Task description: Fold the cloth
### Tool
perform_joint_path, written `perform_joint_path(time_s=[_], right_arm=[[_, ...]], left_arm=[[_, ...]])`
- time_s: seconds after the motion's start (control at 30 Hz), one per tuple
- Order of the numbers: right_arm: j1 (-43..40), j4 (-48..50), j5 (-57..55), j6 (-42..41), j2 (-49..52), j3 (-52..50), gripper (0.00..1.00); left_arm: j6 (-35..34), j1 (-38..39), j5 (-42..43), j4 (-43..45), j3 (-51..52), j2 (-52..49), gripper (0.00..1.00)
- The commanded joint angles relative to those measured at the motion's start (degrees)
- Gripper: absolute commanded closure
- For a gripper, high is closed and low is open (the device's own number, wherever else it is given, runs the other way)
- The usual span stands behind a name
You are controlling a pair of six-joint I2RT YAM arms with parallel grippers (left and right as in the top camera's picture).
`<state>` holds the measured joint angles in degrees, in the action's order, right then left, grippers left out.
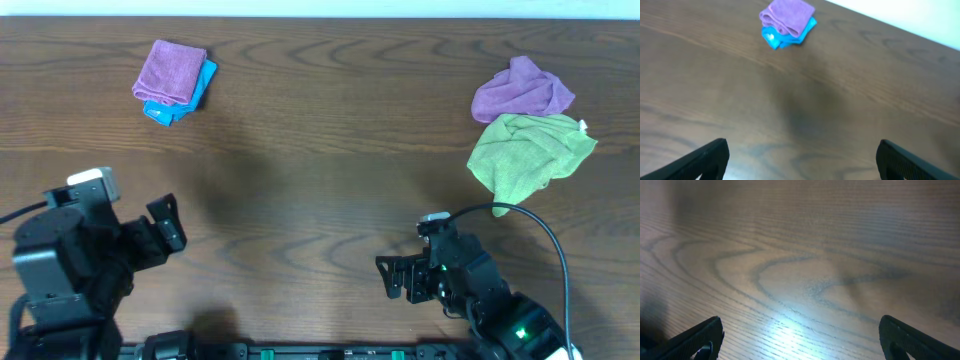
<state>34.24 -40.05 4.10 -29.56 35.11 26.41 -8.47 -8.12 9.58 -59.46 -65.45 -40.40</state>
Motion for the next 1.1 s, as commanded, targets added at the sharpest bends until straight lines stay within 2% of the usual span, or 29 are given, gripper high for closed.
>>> perform_joint_path(time_s=[0.0,0.23,0.43,0.63,0.9,1.07], right_arm=[[-0.5,-0.1,0.0,-0.6,-0.2,0.0,0.01],[-0.5,-0.1,0.0,-0.6,-0.2,0.0,0.01],[-0.5,-0.1,0.0,-0.6,-0.2,0.0,0.01],[-0.5,-0.1,0.0,-0.6,-0.2,0.0,0.01],[-0.5,-0.1,0.0,-0.6,-0.2,0.0,0.01],[-0.5,-0.1,0.0,-0.6,-0.2,0.0,0.01]], left_arm=[[1.7,-0.2,3.0,5.1,7.5,3.5,0.05],[6.0,-0.1,5.3,17.4,23.3,14.1,0.05],[15.1,1.8,5.3,17.9,32.5,23.1,0.05],[20.2,4.4,5.2,17.7,38.4,28.6,0.05],[19.8,4.6,4.0,17.7,47.5,36.8,0.05],[15.1,4.6,-0.8,17.2,50.1,39.6,0.05]])
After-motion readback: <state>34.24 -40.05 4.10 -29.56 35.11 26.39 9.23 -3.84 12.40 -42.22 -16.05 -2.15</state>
